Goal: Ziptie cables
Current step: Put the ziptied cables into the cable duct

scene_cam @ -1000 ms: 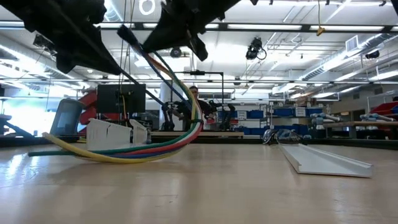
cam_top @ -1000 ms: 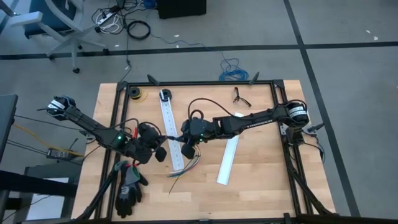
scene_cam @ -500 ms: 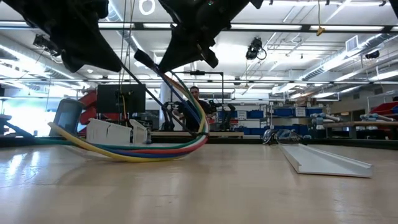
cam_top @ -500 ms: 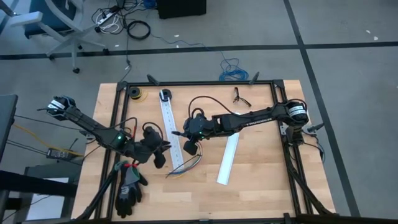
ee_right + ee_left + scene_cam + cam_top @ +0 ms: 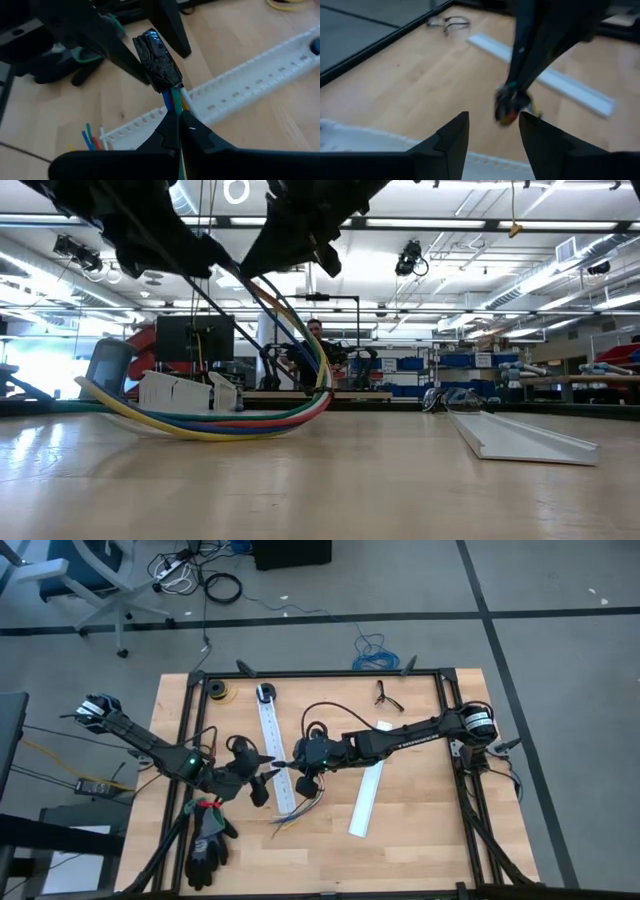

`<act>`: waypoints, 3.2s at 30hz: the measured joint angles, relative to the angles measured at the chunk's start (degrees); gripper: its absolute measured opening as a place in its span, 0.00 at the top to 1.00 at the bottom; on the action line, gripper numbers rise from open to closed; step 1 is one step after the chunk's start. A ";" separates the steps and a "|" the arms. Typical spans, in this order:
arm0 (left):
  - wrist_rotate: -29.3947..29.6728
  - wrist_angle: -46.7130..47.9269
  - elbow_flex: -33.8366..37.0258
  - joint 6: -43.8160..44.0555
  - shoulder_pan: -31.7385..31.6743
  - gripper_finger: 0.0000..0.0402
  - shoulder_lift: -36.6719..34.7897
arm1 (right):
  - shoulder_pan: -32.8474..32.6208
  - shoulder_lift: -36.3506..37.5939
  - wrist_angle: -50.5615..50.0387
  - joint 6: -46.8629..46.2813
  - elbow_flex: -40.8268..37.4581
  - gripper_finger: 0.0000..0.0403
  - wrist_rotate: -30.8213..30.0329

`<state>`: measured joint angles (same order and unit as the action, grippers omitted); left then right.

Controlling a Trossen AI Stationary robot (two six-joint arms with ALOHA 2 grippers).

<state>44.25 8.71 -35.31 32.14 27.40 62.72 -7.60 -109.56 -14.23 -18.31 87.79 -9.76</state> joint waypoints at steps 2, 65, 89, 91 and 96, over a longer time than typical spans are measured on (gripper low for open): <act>-0.75 -2.22 0.00 -2.10 0.00 0.54 0.00 | -0.21 0.00 0.39 0.44 0.00 1.00 -0.04; -8.34 1.50 -0.26 3.03 0.13 0.95 0.00 | -0.82 -0.04 -18.97 6.06 -0.04 0.67 0.78; -4.68 0.11 -0.26 4.59 4.17 1.00 -8.02 | -0.61 -0.02 12.92 -3.78 -19.19 1.00 5.01; -3.91 0.12 -0.28 4.65 4.17 1.00 -8.85 | -1.23 -0.02 16.17 -4.01 -20.01 1.00 4.96; -1.71 -0.11 -0.28 4.75 4.17 1.00 -9.33 | -1.87 -0.02 20.01 -4.04 -20.13 1.00 3.98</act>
<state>42.53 8.60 -35.59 36.89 31.57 53.39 -9.47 -109.58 5.78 -22.35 67.66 -5.78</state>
